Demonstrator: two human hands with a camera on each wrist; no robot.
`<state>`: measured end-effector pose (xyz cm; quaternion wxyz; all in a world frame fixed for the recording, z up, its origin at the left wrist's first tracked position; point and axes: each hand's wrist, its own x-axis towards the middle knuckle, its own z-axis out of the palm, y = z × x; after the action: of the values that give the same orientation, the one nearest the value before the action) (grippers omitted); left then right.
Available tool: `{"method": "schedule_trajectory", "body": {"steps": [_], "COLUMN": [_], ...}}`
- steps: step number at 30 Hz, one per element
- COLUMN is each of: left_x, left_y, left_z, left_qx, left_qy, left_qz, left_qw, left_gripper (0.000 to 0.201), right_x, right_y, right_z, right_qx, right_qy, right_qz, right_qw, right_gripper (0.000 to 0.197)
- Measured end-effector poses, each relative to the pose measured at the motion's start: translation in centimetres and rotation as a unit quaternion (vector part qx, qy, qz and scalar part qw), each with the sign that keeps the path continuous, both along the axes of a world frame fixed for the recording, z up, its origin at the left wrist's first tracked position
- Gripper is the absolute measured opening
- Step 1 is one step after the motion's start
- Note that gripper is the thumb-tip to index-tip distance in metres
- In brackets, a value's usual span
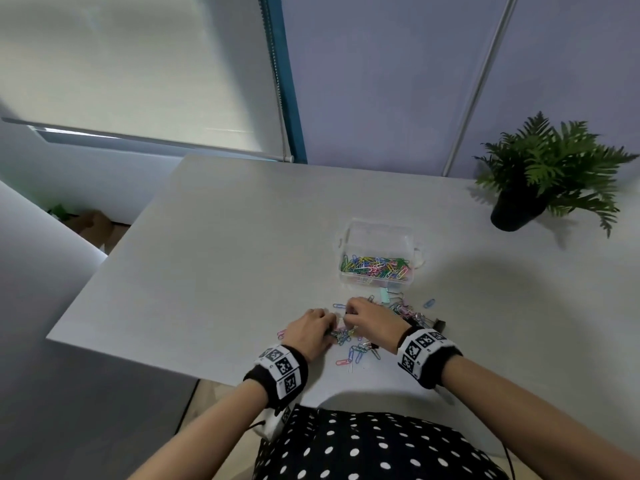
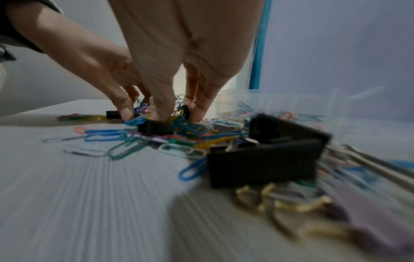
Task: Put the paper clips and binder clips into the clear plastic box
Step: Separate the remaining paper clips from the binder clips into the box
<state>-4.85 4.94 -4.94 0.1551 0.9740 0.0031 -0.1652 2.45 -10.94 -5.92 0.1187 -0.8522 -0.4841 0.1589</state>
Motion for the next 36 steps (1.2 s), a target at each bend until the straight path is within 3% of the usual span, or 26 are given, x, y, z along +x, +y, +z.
{"method": "schedule_trajectory", "body": {"steps": [5,10,17,23,26,31,34,36], "left_x": [2.0,3.0,2.7,3.1,4.3,9.3,12.4,13.5], "left_y": [0.5,2.1,2.2,1.6,1.5,1.2,1.0,0.7], "left_z": [0.9,1.3,1.3,1.0,1.8,4.1,5.1,5.4], "left_qx": [0.005,-0.129,-0.318,-0.432,-0.439,-0.400,-0.325,-0.220], "left_qy": [0.022,0.081,0.119,0.154,0.134,0.061,0.031,0.043], "left_qz": [-0.009,0.064,0.158,0.217,0.217,0.176,0.143,0.081], "left_qw": [1.000,0.986,0.927,0.862,0.862,0.898,0.934,0.971], "left_gripper": [0.027,0.022,0.024,0.027,0.027,0.026,0.028,0.033], "right_x": [1.4,2.2,2.0,2.1,3.2,6.5,8.4,9.3], "right_y": [-2.2,-2.9,-3.3,-3.4,-3.4,-2.8,-2.0,-1.7], "right_z": [-0.9,0.0,0.9,1.9,2.9,4.0,3.8,3.6], "right_qx": [0.087,0.199,0.307,0.348,0.358,0.360,0.322,0.272], "right_qy": [0.102,0.235,0.440,0.482,0.466,0.375,0.315,0.287], "right_qz": [-0.108,-0.212,-0.290,-0.309,-0.312,-0.356,-0.402,-0.414], "right_qw": [0.985,0.928,0.793,0.742,0.747,0.777,0.797,0.820], "right_gripper": [0.008,0.006,0.007,0.004,0.003,0.012,0.012,0.006]}}
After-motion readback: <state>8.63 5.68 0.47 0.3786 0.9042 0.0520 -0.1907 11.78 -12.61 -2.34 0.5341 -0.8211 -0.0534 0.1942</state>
